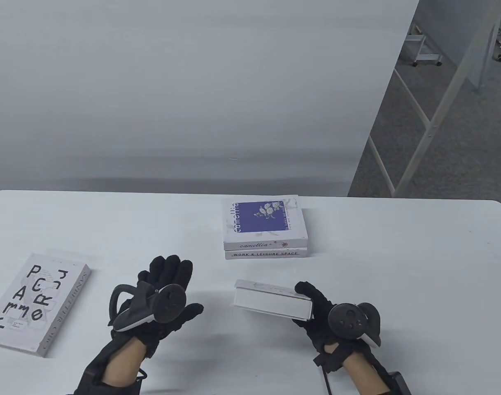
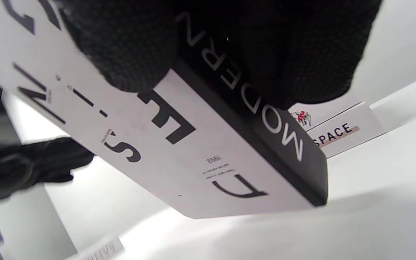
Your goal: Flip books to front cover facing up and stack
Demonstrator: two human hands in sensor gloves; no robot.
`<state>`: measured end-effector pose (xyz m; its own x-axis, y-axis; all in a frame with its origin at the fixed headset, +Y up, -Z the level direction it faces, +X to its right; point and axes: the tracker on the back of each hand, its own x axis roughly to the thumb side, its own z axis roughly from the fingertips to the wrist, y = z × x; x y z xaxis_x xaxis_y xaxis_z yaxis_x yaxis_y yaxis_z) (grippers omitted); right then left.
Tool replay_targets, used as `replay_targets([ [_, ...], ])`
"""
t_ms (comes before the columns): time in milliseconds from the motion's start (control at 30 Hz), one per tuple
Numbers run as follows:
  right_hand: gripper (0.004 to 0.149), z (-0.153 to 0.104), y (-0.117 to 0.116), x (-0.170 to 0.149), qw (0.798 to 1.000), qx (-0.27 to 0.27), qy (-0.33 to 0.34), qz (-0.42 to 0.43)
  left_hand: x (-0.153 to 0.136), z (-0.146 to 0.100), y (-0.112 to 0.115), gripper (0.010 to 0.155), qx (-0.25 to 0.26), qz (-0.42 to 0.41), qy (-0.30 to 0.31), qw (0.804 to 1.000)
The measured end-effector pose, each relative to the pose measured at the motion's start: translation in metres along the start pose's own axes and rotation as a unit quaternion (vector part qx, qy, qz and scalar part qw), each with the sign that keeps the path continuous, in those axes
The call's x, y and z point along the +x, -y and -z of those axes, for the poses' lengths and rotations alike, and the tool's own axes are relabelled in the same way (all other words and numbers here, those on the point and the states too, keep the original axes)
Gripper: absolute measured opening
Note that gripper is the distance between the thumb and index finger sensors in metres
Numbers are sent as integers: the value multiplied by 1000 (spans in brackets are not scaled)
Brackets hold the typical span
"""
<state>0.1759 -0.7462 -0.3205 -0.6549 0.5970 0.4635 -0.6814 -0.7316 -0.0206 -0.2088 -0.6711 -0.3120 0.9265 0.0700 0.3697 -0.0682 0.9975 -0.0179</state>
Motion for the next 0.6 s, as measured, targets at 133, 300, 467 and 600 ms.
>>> replay_targets([
  [133,73,9,1,-3,997,-28,-43,57,-4,-8,-14,98,19,28,3,999],
  [300,73,33,-8,-14,969,-60,-136,196,-7,-15,-24,99,35,28,-5,999],
  [467,73,63,-22,-17,936,-77,-215,266,-11,-19,-31,98,51,25,-8,998],
  [600,73,97,-42,-22,888,-67,-297,343,-16,-23,-37,98,59,15,-15,998],
])
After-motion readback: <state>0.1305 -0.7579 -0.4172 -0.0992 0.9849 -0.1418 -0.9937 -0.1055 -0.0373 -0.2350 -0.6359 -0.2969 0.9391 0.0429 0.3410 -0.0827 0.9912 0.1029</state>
